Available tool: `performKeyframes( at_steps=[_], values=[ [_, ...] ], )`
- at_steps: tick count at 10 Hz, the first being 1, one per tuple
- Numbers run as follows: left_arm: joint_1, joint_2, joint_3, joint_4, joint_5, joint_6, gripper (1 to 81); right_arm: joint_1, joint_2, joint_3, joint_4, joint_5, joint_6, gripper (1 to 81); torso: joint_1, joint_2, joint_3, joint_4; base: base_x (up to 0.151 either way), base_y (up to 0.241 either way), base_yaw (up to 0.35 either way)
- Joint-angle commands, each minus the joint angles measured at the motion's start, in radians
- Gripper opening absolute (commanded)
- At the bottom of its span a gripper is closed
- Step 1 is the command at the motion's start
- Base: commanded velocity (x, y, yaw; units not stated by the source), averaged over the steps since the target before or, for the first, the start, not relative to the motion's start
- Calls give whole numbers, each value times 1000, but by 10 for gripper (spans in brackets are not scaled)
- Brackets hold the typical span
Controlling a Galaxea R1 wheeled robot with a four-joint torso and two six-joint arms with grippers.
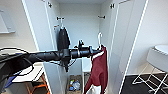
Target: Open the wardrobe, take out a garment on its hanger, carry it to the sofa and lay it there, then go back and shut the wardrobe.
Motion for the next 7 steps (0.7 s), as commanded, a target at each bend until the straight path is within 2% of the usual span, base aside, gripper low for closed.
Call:
performKeyframes(
  at_steps=[1, 7],
  values=[
    [-219, 6, 10, 3, -72, 10, 10, 47, 6, 8, 0, -50, -3, 811, 0, 0, 0, 0, 0, 0, 0],
    [-204, 20, 14, 4, -72, 10, 10, 46, 6, 8, -2, -50, -3, 811, 0, 0, 0, 0, 0, 0, 0]
  ],
)
